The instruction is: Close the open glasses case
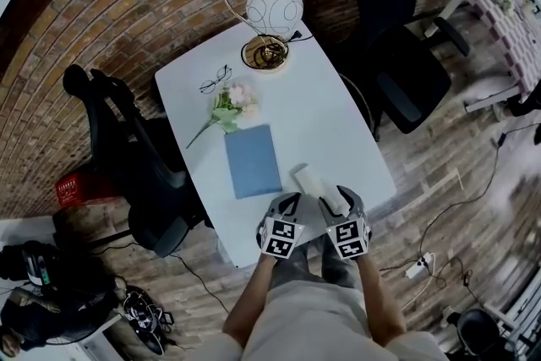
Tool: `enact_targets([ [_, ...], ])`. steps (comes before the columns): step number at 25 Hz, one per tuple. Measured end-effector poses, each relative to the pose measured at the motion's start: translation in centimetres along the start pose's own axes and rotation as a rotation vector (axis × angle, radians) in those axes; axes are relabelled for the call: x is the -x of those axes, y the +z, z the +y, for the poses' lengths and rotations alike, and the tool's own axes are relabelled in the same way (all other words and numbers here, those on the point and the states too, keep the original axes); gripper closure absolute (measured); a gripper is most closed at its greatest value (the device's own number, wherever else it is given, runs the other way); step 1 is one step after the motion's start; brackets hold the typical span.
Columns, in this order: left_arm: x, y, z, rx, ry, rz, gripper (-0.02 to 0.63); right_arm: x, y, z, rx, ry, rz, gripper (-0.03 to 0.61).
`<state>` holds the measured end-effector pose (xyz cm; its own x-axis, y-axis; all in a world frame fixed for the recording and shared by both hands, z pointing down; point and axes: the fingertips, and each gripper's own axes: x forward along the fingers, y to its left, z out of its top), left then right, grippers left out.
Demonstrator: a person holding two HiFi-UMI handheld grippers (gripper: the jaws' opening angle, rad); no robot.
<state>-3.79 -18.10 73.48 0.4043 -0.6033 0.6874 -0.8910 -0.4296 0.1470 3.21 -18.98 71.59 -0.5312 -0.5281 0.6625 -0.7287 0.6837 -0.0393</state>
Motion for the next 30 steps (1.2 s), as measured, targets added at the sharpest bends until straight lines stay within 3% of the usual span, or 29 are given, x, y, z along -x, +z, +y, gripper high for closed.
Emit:
enact_targets([
  [6,1.8,1.5,0.0,-0.009,0.002,-0.037,0.611,1.6,1.4,-0.3,0.004,-0.028,-0.033,0.348],
  [19,6.0,6.1,-0.2,-0.049,-0.001,-0.203,0.611,5.8,6.4,-0.3,-0.016,-0.106,-0.182,0.348],
  [30,7.4,7.9,-0.4,-0.079,-0.013,-0.254,0.611,7.8,8.1,-0.6,-0.013,-0.167,-0.230,0.348],
])
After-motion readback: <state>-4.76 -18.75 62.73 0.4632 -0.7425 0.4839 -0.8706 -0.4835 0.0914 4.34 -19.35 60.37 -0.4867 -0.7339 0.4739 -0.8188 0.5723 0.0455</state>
